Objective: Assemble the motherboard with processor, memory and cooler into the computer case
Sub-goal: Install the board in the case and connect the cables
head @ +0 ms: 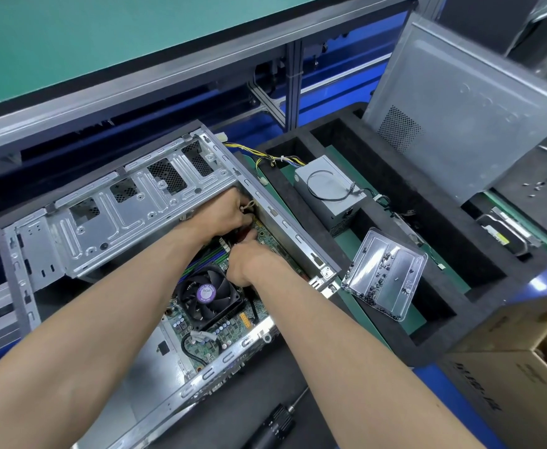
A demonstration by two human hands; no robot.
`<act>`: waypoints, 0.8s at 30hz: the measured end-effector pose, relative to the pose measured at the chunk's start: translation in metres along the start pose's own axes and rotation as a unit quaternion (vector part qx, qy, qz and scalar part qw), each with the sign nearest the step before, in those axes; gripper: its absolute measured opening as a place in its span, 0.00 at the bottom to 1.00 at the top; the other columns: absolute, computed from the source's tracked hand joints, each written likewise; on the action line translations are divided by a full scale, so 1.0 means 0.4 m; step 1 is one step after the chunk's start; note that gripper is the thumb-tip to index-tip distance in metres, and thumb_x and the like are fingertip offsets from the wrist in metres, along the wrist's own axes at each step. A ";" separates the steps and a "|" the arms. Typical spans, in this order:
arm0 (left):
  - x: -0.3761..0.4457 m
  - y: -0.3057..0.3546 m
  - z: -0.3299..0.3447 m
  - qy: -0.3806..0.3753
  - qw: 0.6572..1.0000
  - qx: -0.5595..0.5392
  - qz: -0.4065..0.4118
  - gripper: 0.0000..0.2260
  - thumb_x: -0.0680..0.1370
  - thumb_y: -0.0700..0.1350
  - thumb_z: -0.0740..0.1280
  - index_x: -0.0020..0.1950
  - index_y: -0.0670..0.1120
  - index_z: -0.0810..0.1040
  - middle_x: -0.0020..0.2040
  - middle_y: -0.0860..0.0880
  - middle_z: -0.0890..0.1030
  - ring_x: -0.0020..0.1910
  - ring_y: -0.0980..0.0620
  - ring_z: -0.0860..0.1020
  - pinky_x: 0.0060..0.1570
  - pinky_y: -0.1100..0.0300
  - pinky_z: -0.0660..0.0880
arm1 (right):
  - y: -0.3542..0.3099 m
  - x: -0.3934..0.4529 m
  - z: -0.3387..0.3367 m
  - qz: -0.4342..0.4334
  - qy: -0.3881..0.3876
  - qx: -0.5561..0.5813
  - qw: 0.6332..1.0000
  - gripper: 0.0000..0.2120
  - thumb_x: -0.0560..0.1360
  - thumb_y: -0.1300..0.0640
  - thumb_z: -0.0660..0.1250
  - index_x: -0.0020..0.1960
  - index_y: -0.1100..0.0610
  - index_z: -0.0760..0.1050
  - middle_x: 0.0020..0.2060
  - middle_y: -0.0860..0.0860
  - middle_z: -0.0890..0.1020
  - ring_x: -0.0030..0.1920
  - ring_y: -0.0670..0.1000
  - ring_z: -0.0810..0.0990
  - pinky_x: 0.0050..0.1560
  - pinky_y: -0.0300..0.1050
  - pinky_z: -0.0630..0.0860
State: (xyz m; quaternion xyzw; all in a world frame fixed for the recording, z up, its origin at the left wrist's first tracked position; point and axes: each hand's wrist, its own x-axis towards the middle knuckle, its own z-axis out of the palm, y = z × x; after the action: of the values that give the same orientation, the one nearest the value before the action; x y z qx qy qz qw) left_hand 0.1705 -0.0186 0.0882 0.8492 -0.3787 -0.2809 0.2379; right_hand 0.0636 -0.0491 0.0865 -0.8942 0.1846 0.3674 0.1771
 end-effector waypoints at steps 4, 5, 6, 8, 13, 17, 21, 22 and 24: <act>-0.004 0.012 -0.008 -0.002 1.000 -0.005 -0.012 0.05 0.77 0.34 0.69 0.47 0.31 0.80 0.38 0.39 0.78 0.35 0.47 0.72 0.33 0.57 0.66 | 0.000 0.001 -0.001 0.005 0.001 0.000 1.000 0.32 0.82 0.59 0.60 0.81 0.66 0.51 0.79 0.67 0.36 0.73 0.71 0.64 0.68 0.64 0.72; -0.005 0.015 -0.009 -0.002 1.000 -0.004 -0.012 0.06 0.77 0.34 0.69 0.47 0.30 0.80 0.38 0.38 0.79 0.36 0.46 0.73 0.34 0.56 0.68 | -0.001 0.002 -0.001 0.005 0.000 -0.001 1.000 0.31 0.82 0.59 0.59 0.81 0.65 0.51 0.79 0.67 0.36 0.73 0.71 0.64 0.68 0.65 0.72; -0.004 0.016 -0.009 -0.003 1.000 -0.003 -0.010 0.06 0.77 0.34 0.69 0.48 0.30 0.80 0.41 0.36 0.81 0.37 0.45 0.74 0.36 0.53 0.71 | -0.001 0.004 0.000 0.004 -0.001 -0.003 1.000 0.31 0.82 0.59 0.59 0.81 0.65 0.51 0.79 0.67 0.36 0.74 0.71 0.63 0.68 0.65 0.72; -0.004 0.016 -0.007 -0.007 1.000 -0.005 -0.004 0.07 0.77 0.33 0.69 0.52 0.30 0.81 0.48 0.32 0.83 0.41 0.37 0.79 0.45 0.45 0.77 | -0.001 0.008 0.003 0.002 -0.002 -0.005 1.000 0.32 0.82 0.59 0.59 0.81 0.65 0.50 0.79 0.67 0.35 0.74 0.71 0.63 0.68 0.66 0.72; 0.001 0.003 -0.003 -0.013 1.000 -0.012 -0.007 0.08 0.77 0.34 0.69 0.53 0.30 0.80 0.49 0.31 0.83 0.40 0.39 0.78 0.42 0.46 0.75 | -0.001 0.016 0.006 0.006 0.001 -0.004 1.000 0.31 0.81 0.60 0.59 0.80 0.66 0.51 0.78 0.67 0.36 0.74 0.72 0.63 0.68 0.66 0.72; 0.003 -0.003 -0.003 -0.023 0.999 -0.022 -0.014 0.08 0.78 0.34 0.69 0.53 0.29 0.80 0.46 0.30 0.81 0.40 0.44 0.74 0.41 0.53 0.69 | -0.001 0.020 0.008 0.006 0.000 -0.002 1.000 0.32 0.81 0.60 0.60 0.81 0.66 0.51 0.78 0.67 0.36 0.73 0.72 0.64 0.68 0.66 0.72; 0.004 0.001 0.000 -0.018 0.999 -0.024 -0.019 0.07 0.78 0.34 0.69 0.53 0.31 0.80 0.48 0.29 0.82 0.39 0.45 0.74 0.40 0.55 0.68 | 0.001 0.028 0.011 0.006 -0.002 -0.001 1.000 0.32 0.81 0.59 0.60 0.81 0.65 0.51 0.78 0.67 0.36 0.73 0.72 0.63 0.68 0.66 0.72; 0.005 0.001 0.001 -0.018 0.999 -0.025 -0.021 0.07 0.78 0.34 0.68 0.52 0.31 0.80 0.45 0.31 0.82 0.38 0.46 0.74 0.39 0.57 0.67 | 0.001 0.030 0.011 0.006 -0.002 0.000 1.000 0.32 0.81 0.58 0.60 0.81 0.65 0.50 0.78 0.67 0.35 0.73 0.72 0.63 0.68 0.67 0.71; 0.004 0.005 -0.002 -0.021 0.999 -0.026 -0.021 0.04 0.78 0.34 0.68 0.50 0.33 0.80 0.35 0.40 0.78 0.31 0.53 0.73 0.32 0.61 0.65 | 0.002 0.036 0.011 0.007 -0.002 -0.003 1.000 0.32 0.81 0.58 0.59 0.81 0.66 0.50 0.78 0.68 0.35 0.73 0.73 0.63 0.67 0.67 0.72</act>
State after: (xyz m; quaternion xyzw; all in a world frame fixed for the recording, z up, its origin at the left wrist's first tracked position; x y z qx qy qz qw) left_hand 0.1711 -0.0209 0.0895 0.8444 -0.3578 -0.3139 0.2459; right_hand 0.0700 -0.0505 0.0730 -0.8925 0.1898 0.3711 0.1722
